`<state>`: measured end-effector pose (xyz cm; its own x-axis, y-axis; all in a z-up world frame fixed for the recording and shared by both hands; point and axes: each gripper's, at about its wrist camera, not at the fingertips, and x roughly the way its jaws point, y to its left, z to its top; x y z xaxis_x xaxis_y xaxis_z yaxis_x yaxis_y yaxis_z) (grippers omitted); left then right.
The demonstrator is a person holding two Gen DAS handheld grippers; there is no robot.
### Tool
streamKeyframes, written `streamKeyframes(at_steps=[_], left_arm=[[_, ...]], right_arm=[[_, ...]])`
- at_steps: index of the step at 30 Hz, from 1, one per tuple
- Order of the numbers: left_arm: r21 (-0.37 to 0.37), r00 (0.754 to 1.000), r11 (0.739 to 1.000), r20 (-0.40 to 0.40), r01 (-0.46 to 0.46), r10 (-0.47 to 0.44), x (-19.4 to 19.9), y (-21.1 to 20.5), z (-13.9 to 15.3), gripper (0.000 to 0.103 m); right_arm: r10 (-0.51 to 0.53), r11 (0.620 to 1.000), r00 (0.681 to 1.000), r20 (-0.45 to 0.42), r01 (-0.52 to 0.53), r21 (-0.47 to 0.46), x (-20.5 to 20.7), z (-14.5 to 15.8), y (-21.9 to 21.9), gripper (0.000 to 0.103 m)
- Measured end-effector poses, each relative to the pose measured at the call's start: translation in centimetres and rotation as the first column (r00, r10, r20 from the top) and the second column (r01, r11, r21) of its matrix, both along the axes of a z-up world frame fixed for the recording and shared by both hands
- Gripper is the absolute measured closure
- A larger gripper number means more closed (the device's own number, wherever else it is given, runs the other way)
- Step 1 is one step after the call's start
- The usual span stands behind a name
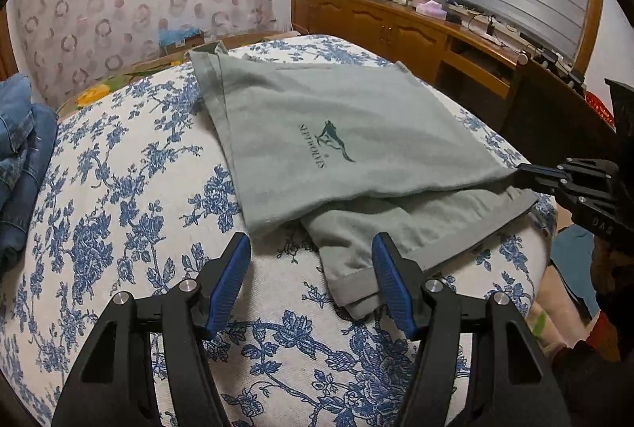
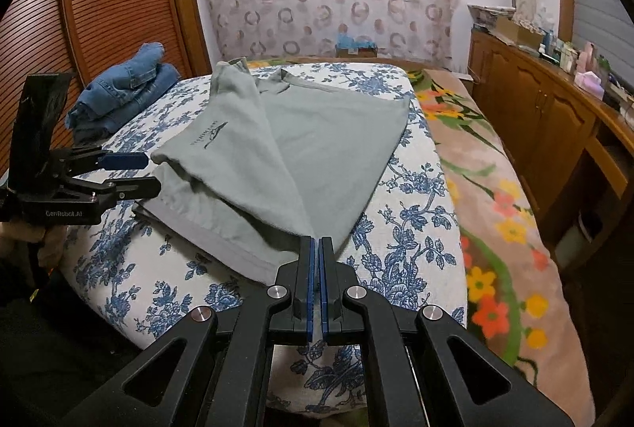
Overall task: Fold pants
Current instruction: 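Fold the held side over the middle with the right gripper, release, then grasp the hem of the narrowed shirt with the right gripper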
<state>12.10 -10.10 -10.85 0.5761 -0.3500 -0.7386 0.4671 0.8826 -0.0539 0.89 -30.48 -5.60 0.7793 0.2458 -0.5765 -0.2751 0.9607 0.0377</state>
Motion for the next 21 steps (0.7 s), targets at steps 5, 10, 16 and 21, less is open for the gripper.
streamKeyframes(at_steps=[5, 10, 16, 21], left_arm=[[-0.012, 1.0, 1.0, 0.005, -0.012, 0.012, -0.1, 0.5, 0.2, 0.038], [-0.029, 0.999, 0.999, 0.027, -0.04, 0.04, -0.4, 1.7, 1.1, 0.038], [-0.038, 0.995, 0.996, 0.056, -0.08, 0.082, -0.5, 3.2, 2.1, 0.038], [-0.035, 0.991, 0.993, 0.065, -0.113, 0.116, -0.2, 4.2, 2.1, 0.038]], right_arm=[[-0.006, 1.0, 1.0, 0.001, 0.006, 0.012, 0.2, -0.1, -0.1, 0.101], [-0.008, 1.0, 0.999, 0.038, 0.008, 0.006, 0.0, 0.5, 0.2, 0.091], [0.036, 0.999, 0.995, 0.094, -0.037, 0.002, -0.5, 1.6, 1.3, 0.064], [0.086, 0.996, 0.992, 0.096, -0.083, -0.028, 0.6, 1.5, 3.3, 0.06]])
